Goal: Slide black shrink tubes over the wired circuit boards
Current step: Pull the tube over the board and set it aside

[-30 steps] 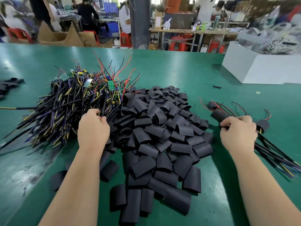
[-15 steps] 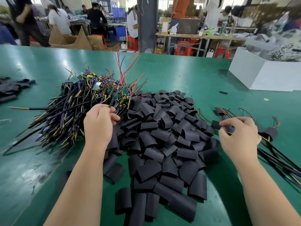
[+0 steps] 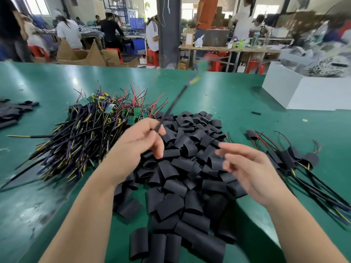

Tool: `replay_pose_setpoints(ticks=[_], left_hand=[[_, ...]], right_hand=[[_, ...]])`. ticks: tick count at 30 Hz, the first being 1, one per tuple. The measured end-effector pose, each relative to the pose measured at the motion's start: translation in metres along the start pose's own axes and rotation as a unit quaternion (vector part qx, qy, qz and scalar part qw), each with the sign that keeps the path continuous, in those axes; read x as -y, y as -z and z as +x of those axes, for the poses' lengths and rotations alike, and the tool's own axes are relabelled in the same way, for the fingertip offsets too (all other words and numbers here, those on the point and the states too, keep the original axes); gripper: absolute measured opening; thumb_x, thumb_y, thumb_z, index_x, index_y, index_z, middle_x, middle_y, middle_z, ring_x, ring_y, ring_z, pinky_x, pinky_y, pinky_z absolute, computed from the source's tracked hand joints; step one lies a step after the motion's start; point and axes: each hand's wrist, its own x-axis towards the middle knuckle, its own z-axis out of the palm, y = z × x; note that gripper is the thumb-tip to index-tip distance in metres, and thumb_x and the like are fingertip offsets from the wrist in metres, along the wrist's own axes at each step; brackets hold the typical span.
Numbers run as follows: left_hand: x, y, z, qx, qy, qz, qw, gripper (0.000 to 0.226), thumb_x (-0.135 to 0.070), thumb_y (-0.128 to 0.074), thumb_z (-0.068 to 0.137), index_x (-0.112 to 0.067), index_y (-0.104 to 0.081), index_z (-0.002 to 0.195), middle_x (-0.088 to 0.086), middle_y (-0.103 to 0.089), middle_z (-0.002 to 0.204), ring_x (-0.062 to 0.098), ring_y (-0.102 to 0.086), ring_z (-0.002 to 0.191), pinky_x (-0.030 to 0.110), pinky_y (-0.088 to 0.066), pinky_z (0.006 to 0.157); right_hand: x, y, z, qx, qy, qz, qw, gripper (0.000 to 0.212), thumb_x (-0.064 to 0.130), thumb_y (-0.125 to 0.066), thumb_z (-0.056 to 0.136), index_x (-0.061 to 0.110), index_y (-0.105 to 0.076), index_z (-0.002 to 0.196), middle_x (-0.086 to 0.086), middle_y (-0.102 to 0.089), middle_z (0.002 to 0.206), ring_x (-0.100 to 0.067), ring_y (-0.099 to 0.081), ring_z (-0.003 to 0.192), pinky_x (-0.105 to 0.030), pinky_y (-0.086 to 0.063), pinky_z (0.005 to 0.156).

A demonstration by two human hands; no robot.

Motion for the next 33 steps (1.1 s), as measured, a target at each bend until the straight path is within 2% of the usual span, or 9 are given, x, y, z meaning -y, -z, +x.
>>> replay_pose_setpoints(ticks=[5,9,13,17,20,23,26,29,33], left_hand=[[0.018,-0.019,-0.008,0.072,0.047,0.003,0.996,0.023,-0.017,-0.034,0.095,-0.015,-0.056,0.090,-0.001,-0.057,0.063,0.012,-0.051,0.061,0.017,-0.041,0.068],[0.026,-0.018,-0.013,0.064,0.066,0.036,0.995,0.024,-0.014,-0.032,0.098,-0.014,-0.055,0.090,0.000,-0.060,0.063,0.009,-0.053,0.062,0.016,-0.042,0.067],[0.031,-0.020,-0.015,-0.011,0.078,0.226,0.971,0.027,-0.017,-0.041,0.100,-0.033,-0.062,0.094,-0.003,-0.065,0.080,0.011,-0.055,0.075,0.031,-0.041,0.075],[0.018,-0.047,-0.015,-0.067,-0.003,0.402,0.913,0.044,-0.046,-0.031,0.094,-0.030,-0.055,0.127,-0.015,-0.058,0.120,0.005,-0.047,0.113,0.027,-0.020,0.096],[0.010,-0.064,-0.014,-0.040,-0.056,0.348,0.935,0.045,-0.045,-0.026,0.098,-0.027,-0.065,0.111,-0.013,-0.067,0.097,0.005,-0.059,0.093,0.029,-0.033,0.089],[0.012,-0.067,-0.012,-0.008,-0.062,0.274,0.960,0.038,-0.040,-0.037,0.099,-0.022,-0.057,0.073,-0.005,-0.054,0.061,0.009,-0.050,0.059,0.027,-0.037,0.060],[0.016,-0.063,-0.013,-0.017,-0.035,0.243,0.969,0.027,-0.035,-0.049,0.097,-0.018,-0.064,0.083,-0.006,-0.058,0.065,0.008,-0.054,0.063,0.025,-0.042,0.060],[0.018,-0.060,-0.014,-0.060,-0.016,0.185,0.981,0.012,-0.024,-0.059,0.094,-0.026,-0.064,0.084,-0.013,-0.065,0.071,0.012,-0.059,0.065,0.027,-0.047,0.063],[0.021,-0.062,-0.013,-0.087,-0.026,0.150,0.985,0.013,-0.021,-0.061,0.091,-0.031,-0.067,0.085,-0.017,-0.069,0.079,0.008,-0.065,0.077,0.025,-0.050,0.072]], right_hand=[[-0.001,-0.001,-0.001,0.149,-0.015,0.269,0.951,0.085,0.010,-0.091,0.052,0.019,-0.058,0.130,-0.018,-0.064,0.121,-0.015,-0.064,0.075,-0.019,-0.052,0.065],[0.004,0.000,0.001,0.109,0.025,0.260,0.959,0.064,0.025,-0.095,0.049,0.020,-0.074,0.109,-0.005,-0.068,0.085,-0.010,-0.066,0.072,-0.017,-0.052,0.063],[0.003,-0.009,0.000,0.049,0.018,0.230,0.972,0.020,0.015,-0.070,0.072,0.017,-0.078,0.090,-0.005,-0.074,0.085,-0.010,-0.072,0.072,-0.016,-0.054,0.058],[-0.004,-0.018,-0.002,0.066,-0.004,0.201,0.977,0.022,0.005,-0.061,0.073,0.018,-0.077,0.081,-0.007,-0.075,0.087,-0.017,-0.073,0.075,-0.017,-0.055,0.057],[-0.008,-0.026,-0.007,0.147,0.011,0.151,0.977,0.029,-0.007,-0.064,0.070,0.017,-0.075,0.079,-0.011,-0.074,0.099,-0.021,-0.072,0.085,-0.022,-0.056,0.069],[-0.012,-0.030,-0.009,0.165,0.028,0.109,0.980,0.036,-0.019,-0.065,0.066,0.013,-0.075,0.079,-0.012,-0.072,0.102,-0.022,-0.069,0.092,-0.026,-0.055,0.078],[-0.015,-0.031,-0.007,0.130,0.002,0.084,0.988,0.046,-0.020,-0.062,0.068,0.014,-0.073,0.097,-0.009,-0.071,0.098,-0.017,-0.067,0.084,-0.025,-0.055,0.074],[-0.011,-0.023,-0.003,0.045,0.033,-0.117,0.992,0.043,-0.018,-0.066,0.077,0.017,-0.067,0.102,0.002,-0.071,0.089,-0.011,-0.065,0.076,-0.025,-0.051,0.073],[0.002,-0.002,-0.003,0.048,0.070,-0.474,0.876,0.025,0.022,-0.085,0.069,0.030,-0.070,0.087,0.014,-0.061,0.062,0.002,-0.051,0.055,-0.013,-0.039,0.057]])
